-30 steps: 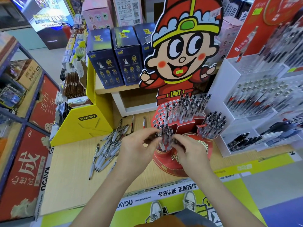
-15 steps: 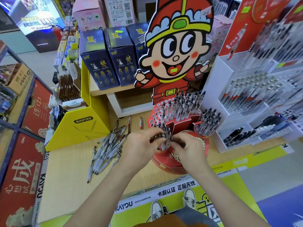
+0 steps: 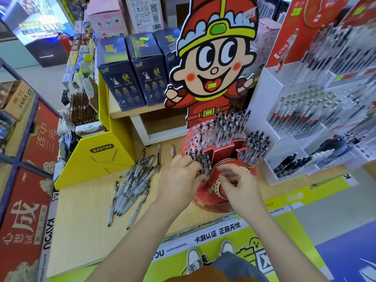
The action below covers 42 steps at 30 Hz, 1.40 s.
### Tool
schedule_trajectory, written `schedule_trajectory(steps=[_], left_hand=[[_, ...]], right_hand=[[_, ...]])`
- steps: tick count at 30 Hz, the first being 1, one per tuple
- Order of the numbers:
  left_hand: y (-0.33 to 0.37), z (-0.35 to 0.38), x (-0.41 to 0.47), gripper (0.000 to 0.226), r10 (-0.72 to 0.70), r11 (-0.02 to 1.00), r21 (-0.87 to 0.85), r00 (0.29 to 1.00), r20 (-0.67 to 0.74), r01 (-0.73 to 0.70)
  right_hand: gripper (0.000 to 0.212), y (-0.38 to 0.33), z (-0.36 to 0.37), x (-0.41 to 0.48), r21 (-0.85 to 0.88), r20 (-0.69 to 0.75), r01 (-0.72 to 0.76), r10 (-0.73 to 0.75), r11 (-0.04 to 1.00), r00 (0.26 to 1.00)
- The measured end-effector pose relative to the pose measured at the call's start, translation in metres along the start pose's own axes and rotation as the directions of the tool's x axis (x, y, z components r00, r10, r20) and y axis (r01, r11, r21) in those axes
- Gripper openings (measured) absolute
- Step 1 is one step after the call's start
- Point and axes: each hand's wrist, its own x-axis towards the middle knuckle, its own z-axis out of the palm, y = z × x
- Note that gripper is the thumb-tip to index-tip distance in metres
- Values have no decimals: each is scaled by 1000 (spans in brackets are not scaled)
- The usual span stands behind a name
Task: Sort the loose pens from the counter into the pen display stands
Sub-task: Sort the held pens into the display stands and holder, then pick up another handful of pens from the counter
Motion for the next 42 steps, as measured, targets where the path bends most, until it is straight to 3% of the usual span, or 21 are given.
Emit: schedule_trajectory(steps=[4,6,11,15,18,21,24,28,30,32,34,36,38,40,42], left_hand=[[19,-2,4,21,-180,978,123,980,85,169],[24,-4,6,24,-261,959,151,956,134,241],[24,-27,-14,25,-449,880,-94,880,155,465],[-11,-42,-60,5,-681,687,-303,731,52,661],[-46,-55,-91,11,-775,582,-304,627,73,754],[-88,-60,-115,9,-797,564,-188,590,129,804],[-137,-55,-134,32,-786,597,7,584,202,802],[-193,-48,-150,61,-738,670,187,617,273,718],[-212,-38,-152,73,-722,684,246,591,359,687],[-226,-24,-150,73,-697,706,280,569,436,650],[-234,-9,-147,68,-650,755,309,596,472,579],[-235,1,-137,58,-631,759,190,630,453,623],[-230,3,-122,43,-638,724,67,630,444,686],[-228,6,-110,35,-624,723,56,617,479,688],[-229,8,-105,31,-612,725,64,598,518,686]], right_hand=[[25,-12,-10,-1,275,120,-166,138,947,983],[23,-14,-15,-2,324,204,-227,166,918,965],[19,-8,-11,-3,229,434,-286,165,930,885],[19,-10,14,-14,137,579,-364,224,921,784],[15,-11,41,-26,136,621,-472,296,871,726],[15,-12,76,-28,166,597,-600,404,783,693],[23,-11,120,-27,129,513,-641,502,757,696],[55,-8,190,-30,-111,387,-608,598,786,702],[68,-7,224,-32,-266,343,-568,627,779,699],[63,-9,254,-34,-385,281,-534,646,753,709],[47,-13,278,-35,-429,213,-507,629,747,747],[28,-19,296,-32,-311,165,-555,619,772,768],[14,-25,305,-26,-67,134,-627,630,776,765],[12,-30,307,-18,108,109,-688,679,718,726],[14,-30,309,-12,162,122,-722,712,673,691]])
